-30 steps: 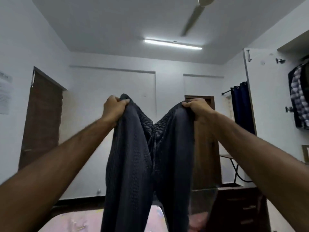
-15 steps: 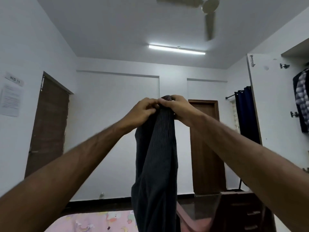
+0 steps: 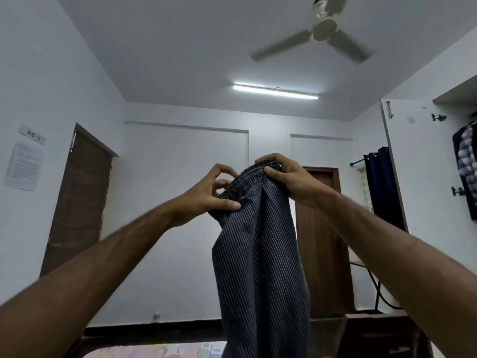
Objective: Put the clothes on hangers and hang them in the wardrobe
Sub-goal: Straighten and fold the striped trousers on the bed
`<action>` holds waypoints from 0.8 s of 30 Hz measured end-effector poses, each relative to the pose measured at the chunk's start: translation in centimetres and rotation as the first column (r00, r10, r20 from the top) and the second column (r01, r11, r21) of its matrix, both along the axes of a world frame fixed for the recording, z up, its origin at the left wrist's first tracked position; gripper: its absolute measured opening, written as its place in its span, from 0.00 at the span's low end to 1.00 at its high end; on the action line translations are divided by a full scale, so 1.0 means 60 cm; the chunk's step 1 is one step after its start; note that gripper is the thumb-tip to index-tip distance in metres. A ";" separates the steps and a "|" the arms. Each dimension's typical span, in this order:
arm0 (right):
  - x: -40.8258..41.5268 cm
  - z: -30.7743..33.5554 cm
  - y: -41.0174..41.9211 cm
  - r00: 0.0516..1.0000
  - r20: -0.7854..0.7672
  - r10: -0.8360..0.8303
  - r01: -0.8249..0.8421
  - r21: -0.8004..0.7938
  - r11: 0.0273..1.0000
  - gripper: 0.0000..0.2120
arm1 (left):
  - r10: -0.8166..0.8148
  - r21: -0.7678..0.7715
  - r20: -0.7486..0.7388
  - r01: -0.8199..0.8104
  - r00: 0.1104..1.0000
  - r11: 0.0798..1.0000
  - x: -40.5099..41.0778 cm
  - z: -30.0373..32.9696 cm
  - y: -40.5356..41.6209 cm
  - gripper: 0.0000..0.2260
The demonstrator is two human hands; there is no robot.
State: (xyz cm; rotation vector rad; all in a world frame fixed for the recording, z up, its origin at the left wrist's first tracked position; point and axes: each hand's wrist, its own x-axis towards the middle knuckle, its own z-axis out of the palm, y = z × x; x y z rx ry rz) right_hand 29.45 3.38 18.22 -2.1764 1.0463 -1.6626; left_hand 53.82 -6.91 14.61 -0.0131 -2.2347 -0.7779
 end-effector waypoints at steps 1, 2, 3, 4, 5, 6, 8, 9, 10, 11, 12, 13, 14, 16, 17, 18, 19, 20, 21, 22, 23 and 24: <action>-0.001 0.000 0.003 1.000 -0.005 -0.019 0.019 -0.009 1.000 0.12 | 0.044 -0.052 0.005 -0.044 0.999 0.998 0.002 0.004 0.005 0.26; -0.003 -0.001 0.005 0.999 -0.013 -0.044 0.044 -0.014 0.999 0.12 | 0.093 -0.114 0.012 -0.091 0.996 0.989 0.006 0.009 0.007 0.26; -0.006 -0.001 0.008 0.997 -0.027 -0.070 0.070 -0.015 0.997 0.13 | 0.165 -0.215 0.015 -0.158 0.986 0.964 0.012 0.017 0.005 0.24; -0.010 -0.001 0.011 0.994 -0.043 -0.097 0.096 -0.017 0.995 0.14 | 0.260 -0.346 0.004 -0.243 0.966 0.906 0.018 0.026 0.000 0.21; -0.013 0.000 0.012 0.991 -0.054 -0.123 0.122 -0.020 0.992 0.17 | 0.354 -0.455 -0.027 -0.326 0.935 0.828 0.024 0.035 -0.003 0.19; -0.015 0.002 0.014 0.987 -0.060 -0.151 0.150 -0.024 0.988 0.18 | 0.421 -0.501 -0.078 -0.401 0.904 0.767 0.029 0.044 -0.007 0.17; -0.012 0.013 0.019 0.976 -0.055 -0.209 0.206 -0.059 0.977 0.17 | 0.458 -0.444 -0.182 -0.488 0.870 0.751 0.034 0.063 -0.007 0.17; -0.008 0.021 0.021 0.969 -0.046 -0.243 0.239 -0.087 0.967 0.16 | 0.454 -0.397 -0.227 -0.508 0.861 0.764 0.034 0.073 -0.006 0.16; -0.005 0.032 0.020 0.958 -0.036 -0.284 0.278 -0.118 0.953 0.15 | 0.454 -0.355 -0.269 -0.526 0.849 0.773 0.033 0.082 -0.006 0.15; -0.003 0.043 0.019 0.944 -0.024 -0.329 0.321 -0.154 0.934 0.14 | 0.456 -0.331 -0.306 -0.542 0.836 0.772 0.032 0.091 -0.005 0.15; -0.003 0.054 0.017 0.926 -0.016 -0.377 0.368 -0.186 0.911 0.14 | 0.461 -0.323 -0.334 -0.559 0.822 0.763 0.030 0.099 -0.005 0.15; -0.001 0.062 0.016 0.903 -0.016 -0.430 0.417 -0.215 0.883 0.13 | 0.469 -0.317 -0.356 -0.576 0.809 0.753 0.027 0.107 -0.003 0.15; 0.000 0.070 0.014 0.875 -0.020 -0.484 0.465 -0.247 0.850 0.12 | 0.474 -0.302 -0.379 -0.590 0.795 0.749 0.024 0.113 -0.001 0.16; 0.004 0.078 0.015 0.840 -0.004 -0.542 0.514 -0.315 0.798 0.10 | 0.471 -0.215 -0.449 -0.603 0.759 0.768 0.021 0.123 0.005 0.16; 0.008 0.081 0.019 0.839 0.013 -0.544 0.514 -0.345 0.785 0.09 | 0.462 -0.155 -0.489 -0.595 0.739 0.788 0.023 0.129 0.009 0.15; 0.011 0.085 0.025 0.845 0.029 -0.534 0.506 -0.368 0.781 0.09 | 0.447 -0.106 -0.525 -0.576 0.725 0.810 0.027 0.134 0.013 0.15; 0.016 0.088 0.033 0.855 0.039 -0.517 0.491 -0.379 0.784 0.10 | 0.425 -0.083 -0.551 -0.554 0.719 0.829 0.032 0.138 0.017 0.14; 0.019 0.094 0.042 0.869 0.050 -0.492 0.472 -0.381 0.795 0.11 | 0.402 -0.082 -0.566 -0.534 0.720 0.842 0.037 0.142 0.022 0.13; 0.024 0.099 0.051 0.886 0.065 -0.459 0.447 -0.377 0.811 0.12 | 0.378 -0.093 -0.577 -0.518 0.724 0.850 0.042 0.146 0.028 0.13; 0.029 0.106 0.060 0.905 0.084 -0.416 0.417 -0.364 0.833 0.15 | 0.353 -0.109 -0.588 -0.504 0.727 0.857 0.046 0.151 0.032 0.12; 0.034 0.113 0.069 0.927 0.103 -0.361 0.374 -0.349 0.859 0.18 | 0.325 -0.125 -0.597 -0.485 0.733 0.865 0.048 0.157 0.036 0.11; 0.038 0.120 0.076 0.948 0.117 -0.295 0.318 -0.331 0.889 0.20 | 0.304 -0.132 -0.599 -0.465 0.741 0.875 0.049 0.164 0.038 0.10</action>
